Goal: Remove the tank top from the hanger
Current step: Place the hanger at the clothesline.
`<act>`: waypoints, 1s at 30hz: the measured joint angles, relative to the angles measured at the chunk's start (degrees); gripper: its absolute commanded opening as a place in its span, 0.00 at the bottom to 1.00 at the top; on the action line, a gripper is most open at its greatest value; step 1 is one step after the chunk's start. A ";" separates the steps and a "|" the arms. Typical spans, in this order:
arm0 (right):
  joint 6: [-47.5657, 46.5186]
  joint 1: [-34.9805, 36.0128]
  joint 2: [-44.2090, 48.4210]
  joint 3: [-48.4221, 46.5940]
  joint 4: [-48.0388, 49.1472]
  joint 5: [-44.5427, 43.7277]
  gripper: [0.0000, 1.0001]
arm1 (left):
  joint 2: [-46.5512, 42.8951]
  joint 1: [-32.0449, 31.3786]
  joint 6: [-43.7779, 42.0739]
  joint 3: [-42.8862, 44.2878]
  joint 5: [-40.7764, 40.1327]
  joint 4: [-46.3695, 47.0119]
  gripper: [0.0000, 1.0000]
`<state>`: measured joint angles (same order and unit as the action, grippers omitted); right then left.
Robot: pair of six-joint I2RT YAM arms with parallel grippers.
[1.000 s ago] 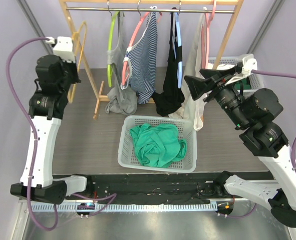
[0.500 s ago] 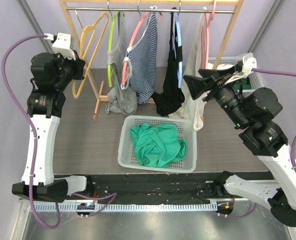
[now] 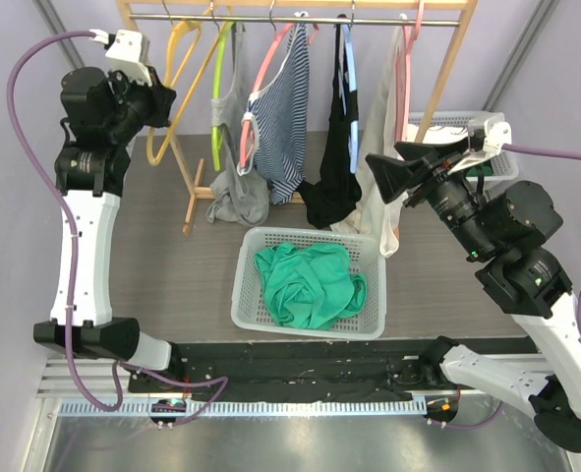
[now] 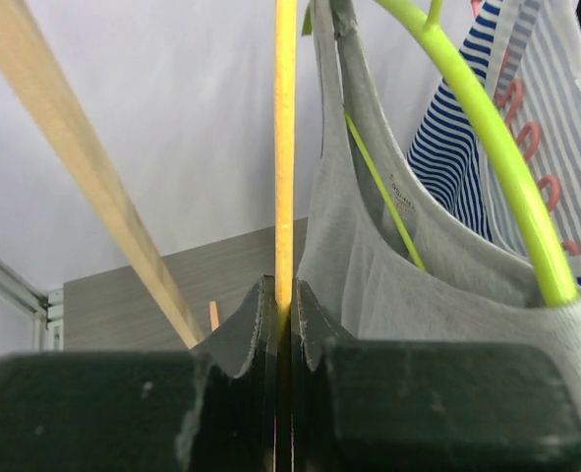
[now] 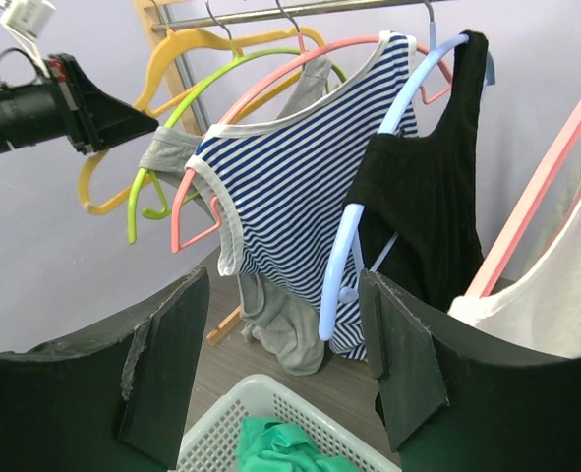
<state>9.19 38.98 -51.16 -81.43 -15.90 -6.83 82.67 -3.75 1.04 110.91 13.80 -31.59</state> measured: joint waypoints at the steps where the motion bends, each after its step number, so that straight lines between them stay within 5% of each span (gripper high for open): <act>1: -0.02 0.00 0.37 0.15 -0.02 -0.13 0.70 | 0.59 0.00 0.04 0.20 0.24 -0.07 0.00; 30: -1.31 0.00 3.67 3.32 -0.59 -0.57 0.66 | 9.73 6.84 -1.44 5.35 6.47 -3.65 0.00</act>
<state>7.88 38.98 -47.48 -78.11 -16.49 -7.40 92.40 3.09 -0.40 116.27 20.27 -35.24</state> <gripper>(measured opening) 0.663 0.074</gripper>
